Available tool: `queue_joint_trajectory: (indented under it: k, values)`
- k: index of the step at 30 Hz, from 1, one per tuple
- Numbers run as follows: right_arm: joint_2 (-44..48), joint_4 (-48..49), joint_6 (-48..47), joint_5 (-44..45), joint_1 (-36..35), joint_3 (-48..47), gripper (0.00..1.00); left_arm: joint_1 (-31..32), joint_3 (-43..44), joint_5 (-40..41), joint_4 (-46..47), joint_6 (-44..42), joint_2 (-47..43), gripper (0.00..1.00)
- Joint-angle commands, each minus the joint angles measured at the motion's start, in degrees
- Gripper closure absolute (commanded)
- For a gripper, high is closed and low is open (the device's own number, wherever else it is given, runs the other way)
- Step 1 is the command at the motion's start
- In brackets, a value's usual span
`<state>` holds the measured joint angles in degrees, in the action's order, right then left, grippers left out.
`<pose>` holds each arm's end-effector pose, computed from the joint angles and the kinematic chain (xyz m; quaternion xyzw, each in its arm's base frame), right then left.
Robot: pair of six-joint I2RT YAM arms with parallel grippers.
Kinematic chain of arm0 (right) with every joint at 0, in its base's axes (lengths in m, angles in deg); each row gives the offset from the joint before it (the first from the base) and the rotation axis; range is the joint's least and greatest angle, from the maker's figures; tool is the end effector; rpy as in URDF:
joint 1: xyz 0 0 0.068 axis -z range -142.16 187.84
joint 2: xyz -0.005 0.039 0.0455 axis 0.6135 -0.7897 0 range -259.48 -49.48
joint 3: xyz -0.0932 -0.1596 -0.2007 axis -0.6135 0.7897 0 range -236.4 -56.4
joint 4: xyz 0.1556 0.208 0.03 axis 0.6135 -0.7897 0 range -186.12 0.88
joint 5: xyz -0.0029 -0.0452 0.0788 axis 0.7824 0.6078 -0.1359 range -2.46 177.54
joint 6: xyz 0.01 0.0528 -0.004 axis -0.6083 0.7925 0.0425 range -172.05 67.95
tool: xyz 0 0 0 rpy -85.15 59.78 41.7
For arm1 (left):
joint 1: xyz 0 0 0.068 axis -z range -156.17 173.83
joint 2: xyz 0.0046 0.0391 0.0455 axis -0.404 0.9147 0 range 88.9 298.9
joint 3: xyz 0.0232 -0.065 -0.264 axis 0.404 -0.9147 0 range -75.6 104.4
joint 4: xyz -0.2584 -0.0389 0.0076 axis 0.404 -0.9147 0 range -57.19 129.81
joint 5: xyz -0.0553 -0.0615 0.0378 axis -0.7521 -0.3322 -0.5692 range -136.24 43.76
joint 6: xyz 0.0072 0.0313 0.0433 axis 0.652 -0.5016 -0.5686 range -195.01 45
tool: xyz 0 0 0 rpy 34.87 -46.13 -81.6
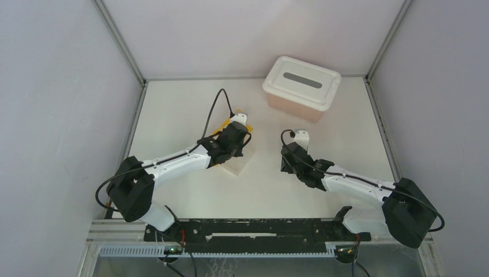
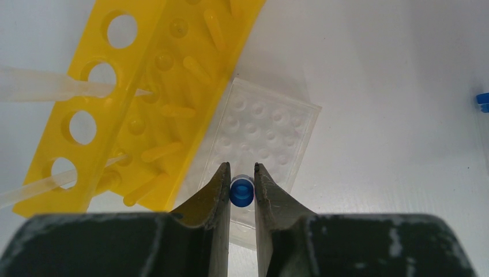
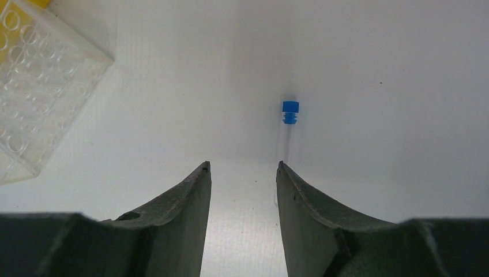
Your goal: Organize the chemistry lab equipment
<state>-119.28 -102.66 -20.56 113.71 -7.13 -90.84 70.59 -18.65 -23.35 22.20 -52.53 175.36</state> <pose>0.1760 0.1535 0.1885 -0.0282 0.9151 0.0450 0.3997 0.2287 -0.2230 0.2304 0.1210 0.9071 -0.0516 0.3998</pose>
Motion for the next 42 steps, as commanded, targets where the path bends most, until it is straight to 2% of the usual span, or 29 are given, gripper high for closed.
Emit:
queue_joint_trajectory:
  k: [1, 28, 36, 42]
  values:
    - [0.02, 2.02, 1.04, -0.28, 0.37, 0.37, 0.47, 0.27, -1.27, 1.37, 2.43, 0.7, 0.36, 0.96]
    - [-1.04, 1.88, 1.23, -0.04, 0.79, 0.95, 0.47, 0.61, -3.76, 2.28, 5.55, 1.54, 2.57, 0.96]
    - [-1.63, 0.11, 2.14, 1.27, 1.45, 0.95, 0.48, 0.71, -4.15, 2.09, 6.53, 2.12, 3.52, 0.83]
    - [-2.31, -0.67, 3.84, 0.82, 2.73, 0.95, 0.49, 0.7, -4.21, 1.93, 6.53, 2.41, 4.04, 0.78]
